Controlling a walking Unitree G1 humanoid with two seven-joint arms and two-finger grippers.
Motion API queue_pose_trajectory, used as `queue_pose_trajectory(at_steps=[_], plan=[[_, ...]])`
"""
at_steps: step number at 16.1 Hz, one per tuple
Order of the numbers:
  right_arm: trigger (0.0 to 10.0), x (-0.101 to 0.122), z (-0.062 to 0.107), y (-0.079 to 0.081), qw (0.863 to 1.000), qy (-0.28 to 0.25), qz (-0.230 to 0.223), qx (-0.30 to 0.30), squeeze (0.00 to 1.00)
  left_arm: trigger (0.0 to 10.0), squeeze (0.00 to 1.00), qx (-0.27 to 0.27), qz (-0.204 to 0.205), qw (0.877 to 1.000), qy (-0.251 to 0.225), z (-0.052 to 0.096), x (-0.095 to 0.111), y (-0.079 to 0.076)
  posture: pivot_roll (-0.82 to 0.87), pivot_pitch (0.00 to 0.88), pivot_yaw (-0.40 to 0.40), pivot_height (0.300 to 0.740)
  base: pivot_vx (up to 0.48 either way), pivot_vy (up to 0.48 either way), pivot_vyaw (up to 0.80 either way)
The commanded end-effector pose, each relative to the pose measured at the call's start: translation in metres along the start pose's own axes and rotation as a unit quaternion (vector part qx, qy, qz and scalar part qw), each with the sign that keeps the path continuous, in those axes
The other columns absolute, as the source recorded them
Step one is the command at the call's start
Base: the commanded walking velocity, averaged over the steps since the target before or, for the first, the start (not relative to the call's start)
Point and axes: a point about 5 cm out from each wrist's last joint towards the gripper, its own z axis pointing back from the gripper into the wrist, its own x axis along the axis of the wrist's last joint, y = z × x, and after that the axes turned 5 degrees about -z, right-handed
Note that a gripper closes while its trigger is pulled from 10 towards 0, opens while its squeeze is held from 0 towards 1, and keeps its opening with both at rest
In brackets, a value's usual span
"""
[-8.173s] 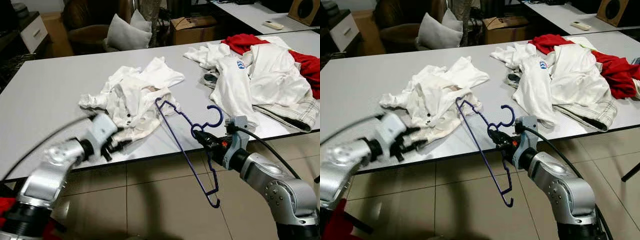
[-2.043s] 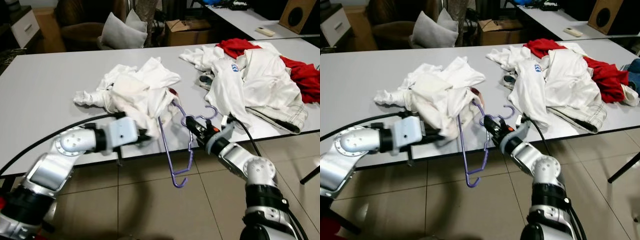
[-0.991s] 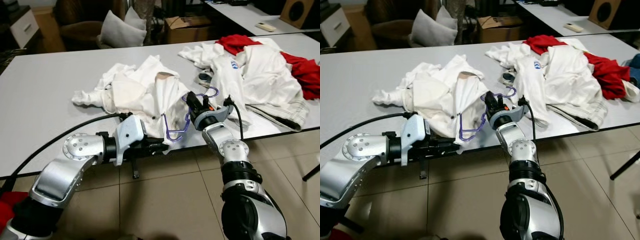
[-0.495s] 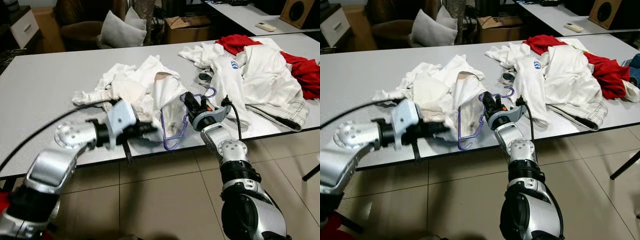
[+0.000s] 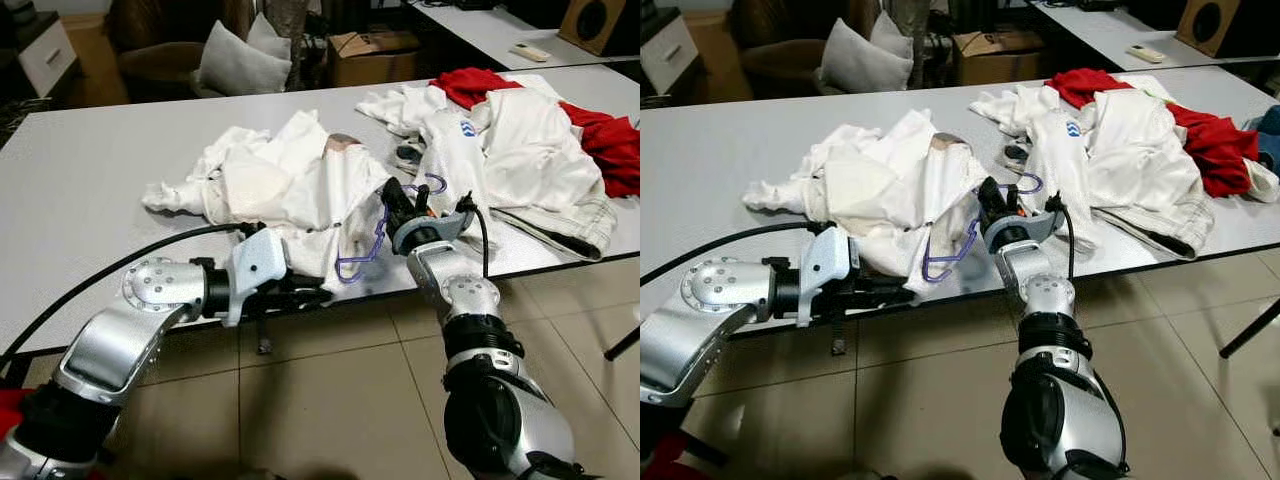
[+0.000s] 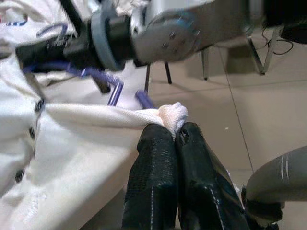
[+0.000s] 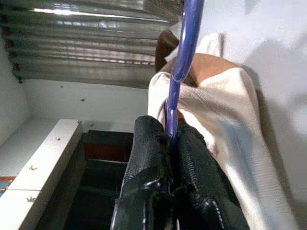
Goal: Hang hanger
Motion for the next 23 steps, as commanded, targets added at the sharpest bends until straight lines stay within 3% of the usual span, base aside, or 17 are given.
queue_pose_trajectory(at_steps=[1,2,4,7,9,10,11,12,13,14,15,18,19,20,21,23], plan=[[10.0,0.001,-0.004,0.006,1.0,-0.011,-0.007,0.003,0.0,0.0,0.0,-0.028,-0.007,1.0,-0.012,-0.005,0.007,-0.006,0.04,0.0,0.05,0.74,0.0,0.0,0.0],[10.0,0.001,-0.005,0.006,1.0,-0.011,-0.007,0.002,0.0,0.0,0.0,-0.039,-0.01,0.999,-0.015,-0.007,0.008,-0.009,0.04,0.0,0.05,0.74,0.0,0.0,0.0],[10.0,-0.006,-0.008,0.004,0.999,-0.002,0.03,-0.017,0.0,0.0,0.0,-0.037,-0.001,0.997,-0.065,-0.021,0.024,-0.01,0.04,0.0,0.045,0.74,0.0,0.0,0.0],[10.0,-0.007,-0.012,0.004,0.999,-0.029,0.018,-0.032,0.0,0.0,0.0,-0.063,0.013,0.992,-0.107,-0.041,0.041,-0.018,0.04,0.0,0.046,0.74,0.0,0.0,0.0],[10.0,-0.009,-0.014,0.006,0.999,-0.031,0.014,-0.027,0.0,0.0,0.0,-0.056,0.02,0.992,-0.113,-0.043,0.042,-0.015,0.04,0.0,0.048,0.74,0.0,0.0,0.0],[10.0,-0.013,-0.016,0.013,0.999,-0.034,-0.021,-0.009,0.0,0.0,0.0,-0.065,0.018,0.994,-0.081,-0.048,0.033,-0.019,0.04,0.0,0.047,0.74,0.0,0.0,0.0],[10.0,-0.017,-0.018,0.017,0.999,-0.028,-0.031,0.002,0.0,3.6,0.0,-0.059,0.0,0.997,-0.044,-0.054,0.022,-0.024,0.04,0.0,0.048,0.74,0.0,0.0,0.0],[10.0,-0.02,-0.019,0.021,0.999,-0.025,-0.033,0.01,0.0,10.0,0.0,-0.04,-0.008,0.999,-0.021,-0.059,0.014,-0.023,0.03,0.0,0.051,0.74,0.0,0.0,0.0],[10.0,-0.023,-0.021,0.027,0.999,-0.019,-0.038,0.026,0.0,10.0,0.15,-0.03,-0.013,0.999,0.018,-0.063,0.0,-0.022,0.03,0.0,0.051,0.74,0.0,0.0,0.0],[10.0,-0.023,-0.021,0.028,0.999,-0.018,-0.039,0.03,0.0,10.0,0.15,-0.031,-0.013,0.999,0.025,-0.063,-0.002,-0.022,0.03,0.0,0.051,0.74,0.0,0.0,0.0],[10.0,-0.019,-0.021,0.029,0.999,-0.018,-0.024,0.034,0.0,10.0,1.0,-0.022,-0.01,0.999,0.029,-0.059,-0.005,-0.019,0.02,0.0,0.052,0.74,0.0,0.0,0.0],[10.0,-0.015,-0.02,0.032,0.998,-0.019,-0.026,0.051,0.0,10.0,1.0,-0.023,0.025,0.999,-0.029,-0.057,0.009,-0.02,0.02,0.0,0.05,0.74,0.0,0.0,0.0],[10.0,-0.01,-0.02,0.031,0.999,-0.021,-0.014,0.045,0.0,10.0,1.0,-0.045,0.039,0.997,-0.057,-0.055,0.014,-0.027,0.02,0.0,0.046,0.74,0.0,0.0,0.0],[10.0,-0.007,-0.02,0.031,0.999,-0.027,-0.003,0.04,0.0,10.0,1.0,-0.056,0.05,0.995,-0.065,-0.053,0.015,-0.031,0.02,0.0,0.046,0.74,0.0,0.0,0.0],[10.0,-0.002,-0.02,0.032,0.998,-0.028,0.044,0.033,0.0,10.0,1.0,-0.068,0.057,0.994,-0.061,-0.048,0.012,-0.036,0.02,0.0,0.041,0.74,0.0,0.0,0.0],[10.0,0.004,-0.019,0.034,0.997,-0.013,0.06,0.037,0.0,10.0,1.0,-0.038,0.075,0.995,-0.06,-0.036,0.007,-0.034,0.02,0.0,0.037,0.74,0.0,0.0,0.0]])
